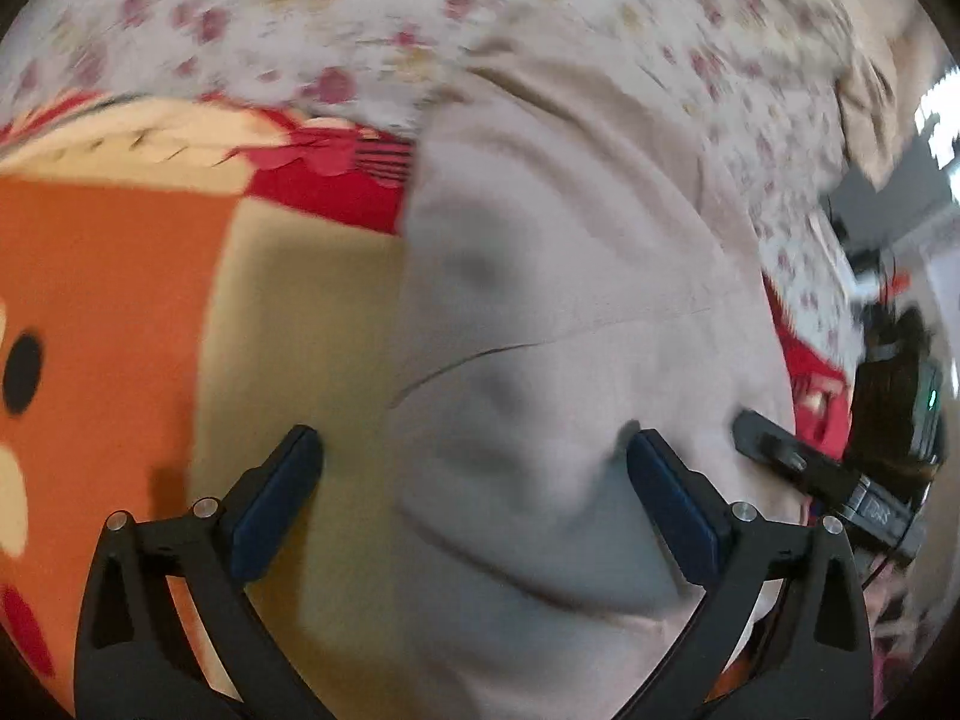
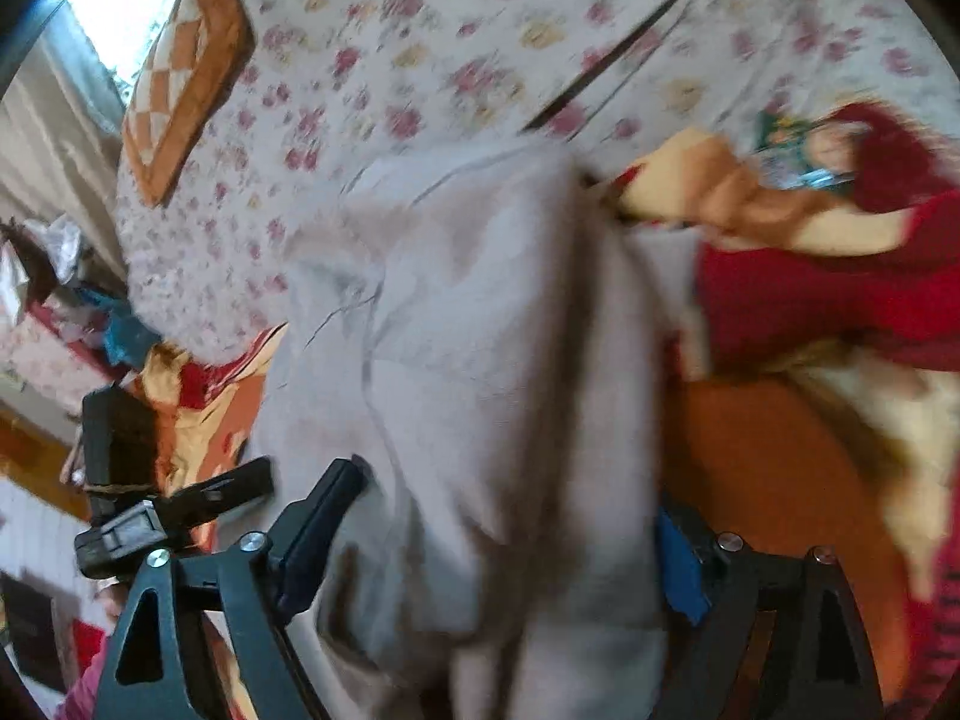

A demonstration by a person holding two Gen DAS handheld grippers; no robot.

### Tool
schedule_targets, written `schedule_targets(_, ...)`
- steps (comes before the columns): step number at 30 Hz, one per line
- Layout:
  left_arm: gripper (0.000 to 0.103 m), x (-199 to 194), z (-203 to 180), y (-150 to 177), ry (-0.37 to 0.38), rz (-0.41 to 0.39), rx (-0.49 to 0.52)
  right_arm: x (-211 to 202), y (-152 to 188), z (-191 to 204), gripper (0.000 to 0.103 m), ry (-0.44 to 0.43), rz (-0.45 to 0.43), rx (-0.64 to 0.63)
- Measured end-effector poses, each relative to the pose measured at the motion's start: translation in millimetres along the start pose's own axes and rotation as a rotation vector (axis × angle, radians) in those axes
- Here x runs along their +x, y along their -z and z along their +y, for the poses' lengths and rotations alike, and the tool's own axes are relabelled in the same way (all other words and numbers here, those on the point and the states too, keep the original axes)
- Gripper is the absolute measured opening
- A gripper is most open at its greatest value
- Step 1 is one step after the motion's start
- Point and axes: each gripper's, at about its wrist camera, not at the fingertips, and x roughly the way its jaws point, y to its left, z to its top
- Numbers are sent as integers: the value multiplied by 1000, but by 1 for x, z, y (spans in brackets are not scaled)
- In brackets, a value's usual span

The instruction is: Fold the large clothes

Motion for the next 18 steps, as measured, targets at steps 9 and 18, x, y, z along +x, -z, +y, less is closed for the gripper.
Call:
schedule_targets(9, 32, -79, -35, 26, 63, -70, 162, -45, 18, 72, 36, -25, -65, -129)
schedule_targets(18, 53, -113, -2, 120, -112, 14, 168, -43, 105, 90, 57, 41, 58, -136)
